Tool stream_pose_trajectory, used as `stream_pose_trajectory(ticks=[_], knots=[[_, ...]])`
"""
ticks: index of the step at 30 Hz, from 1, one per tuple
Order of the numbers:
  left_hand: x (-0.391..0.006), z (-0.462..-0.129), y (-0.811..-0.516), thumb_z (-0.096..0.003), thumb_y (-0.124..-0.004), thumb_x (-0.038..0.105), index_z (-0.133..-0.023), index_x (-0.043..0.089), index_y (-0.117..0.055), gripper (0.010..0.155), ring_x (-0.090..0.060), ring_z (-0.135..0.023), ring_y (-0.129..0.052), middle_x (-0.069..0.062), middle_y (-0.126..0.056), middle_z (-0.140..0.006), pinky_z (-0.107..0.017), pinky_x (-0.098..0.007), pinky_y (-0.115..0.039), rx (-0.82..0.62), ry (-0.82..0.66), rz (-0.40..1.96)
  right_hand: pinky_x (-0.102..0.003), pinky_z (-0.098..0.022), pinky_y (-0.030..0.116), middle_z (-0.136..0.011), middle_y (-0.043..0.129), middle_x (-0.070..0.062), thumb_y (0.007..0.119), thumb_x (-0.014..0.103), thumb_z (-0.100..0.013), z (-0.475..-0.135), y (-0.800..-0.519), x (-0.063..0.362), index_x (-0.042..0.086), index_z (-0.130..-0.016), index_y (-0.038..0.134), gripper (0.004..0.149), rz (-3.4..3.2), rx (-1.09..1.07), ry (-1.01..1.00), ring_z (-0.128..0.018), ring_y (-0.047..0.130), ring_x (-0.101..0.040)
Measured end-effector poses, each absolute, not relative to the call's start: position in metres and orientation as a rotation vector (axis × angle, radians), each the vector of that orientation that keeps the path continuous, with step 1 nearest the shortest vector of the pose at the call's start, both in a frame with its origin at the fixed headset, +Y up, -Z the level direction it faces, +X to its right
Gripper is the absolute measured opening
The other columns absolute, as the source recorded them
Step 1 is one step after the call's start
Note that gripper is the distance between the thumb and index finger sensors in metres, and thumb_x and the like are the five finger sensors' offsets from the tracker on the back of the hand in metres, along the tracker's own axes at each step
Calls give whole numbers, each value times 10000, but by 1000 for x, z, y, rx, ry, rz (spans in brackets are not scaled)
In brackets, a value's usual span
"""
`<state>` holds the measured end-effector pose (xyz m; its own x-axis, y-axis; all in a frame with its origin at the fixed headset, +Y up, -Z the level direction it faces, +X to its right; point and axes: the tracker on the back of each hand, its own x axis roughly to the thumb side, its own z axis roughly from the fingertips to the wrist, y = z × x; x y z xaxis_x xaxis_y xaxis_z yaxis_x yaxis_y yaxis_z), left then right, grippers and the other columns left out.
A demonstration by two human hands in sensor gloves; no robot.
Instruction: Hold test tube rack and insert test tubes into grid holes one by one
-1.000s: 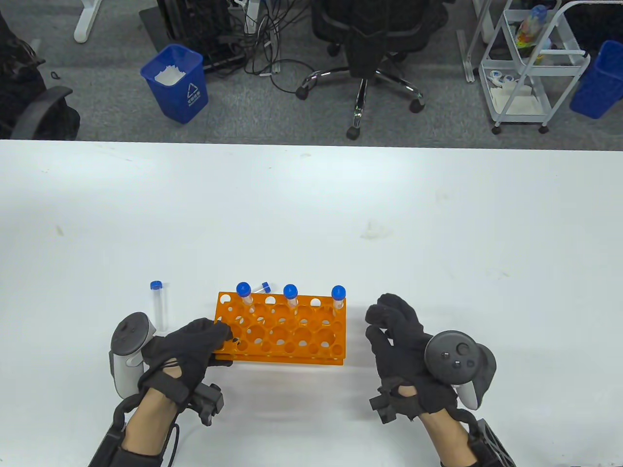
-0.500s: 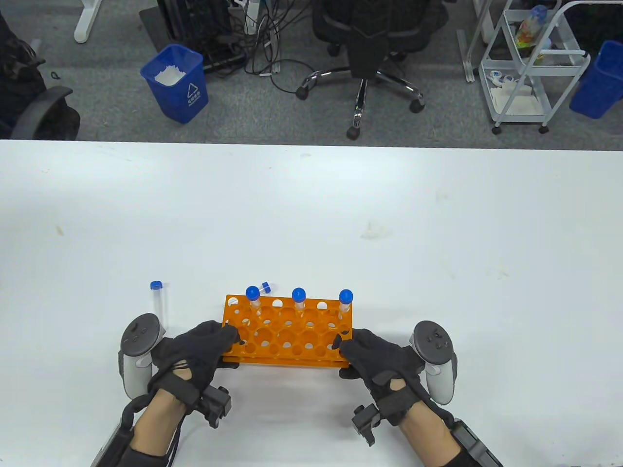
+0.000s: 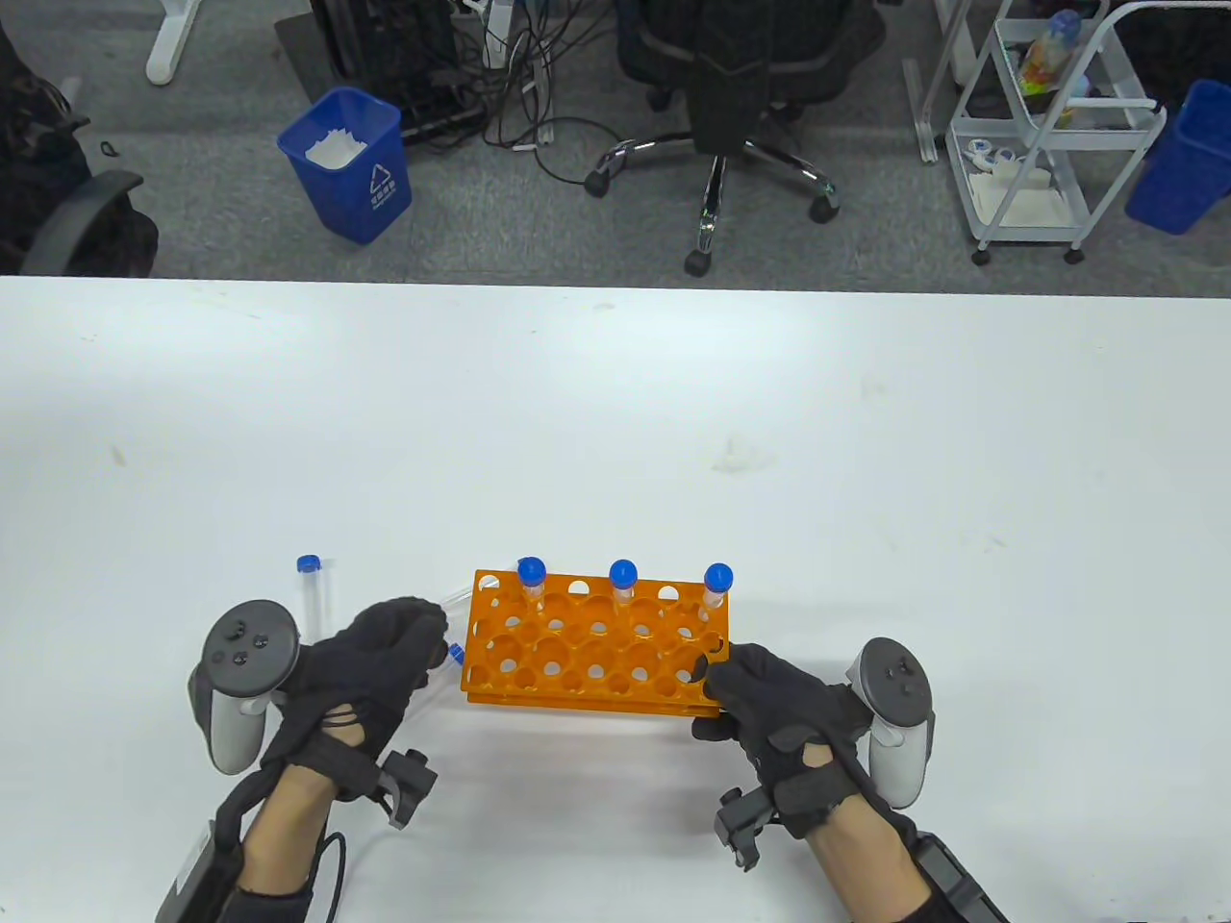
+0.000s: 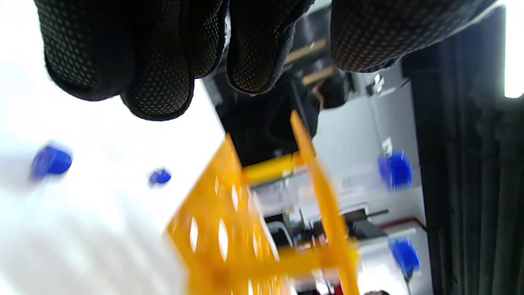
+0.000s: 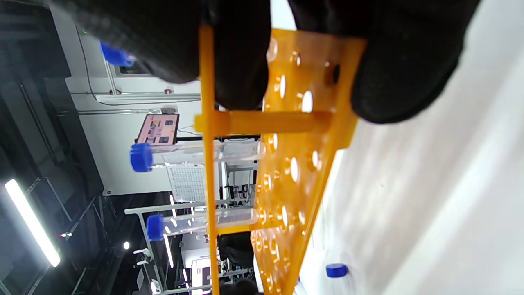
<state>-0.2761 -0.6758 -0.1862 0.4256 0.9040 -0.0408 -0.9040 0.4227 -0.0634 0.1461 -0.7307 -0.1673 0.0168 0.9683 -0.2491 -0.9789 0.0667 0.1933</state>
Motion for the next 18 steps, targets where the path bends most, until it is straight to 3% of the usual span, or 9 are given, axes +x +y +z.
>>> stream_pose_trajectory(ticks=[5, 9, 18], knots=[[-293, -199, -645, -414, -777, 499, -860, 110, -799, 593, -449, -703, -965, -238, -674, -958, -484, -531, -863, 86, 25, 860, -633, -418, 841, -969, 551, -465, 769, 330, -433, -168, -731, 150, 12, -718, 827, 431, 1509, -39, 347, -706, 792, -605], [-306, -214, -638, -410, -796, 481, -880, 123, -799, 591, -427, -712, -965, -201, -700, -959, -494, -518, -858, 138, 88, 601, -633, -421, 839, -971, 550, -462, 770, 330, -432, -168, -731, 152, 11, -718, 828, 431, 1506, -38, 344, -710, 791, -604], [-326, -276, -688, -390, -850, 440, -942, 174, -755, 619, -358, -594, -1005, -139, -790, -890, -419, -448, -873, -87, 318, 138, -635, -421, 839, -970, 555, -460, 773, 328, -431, -168, -730, 154, 11, -718, 829, 431, 1494, -35, 348, -710, 790, -607]])
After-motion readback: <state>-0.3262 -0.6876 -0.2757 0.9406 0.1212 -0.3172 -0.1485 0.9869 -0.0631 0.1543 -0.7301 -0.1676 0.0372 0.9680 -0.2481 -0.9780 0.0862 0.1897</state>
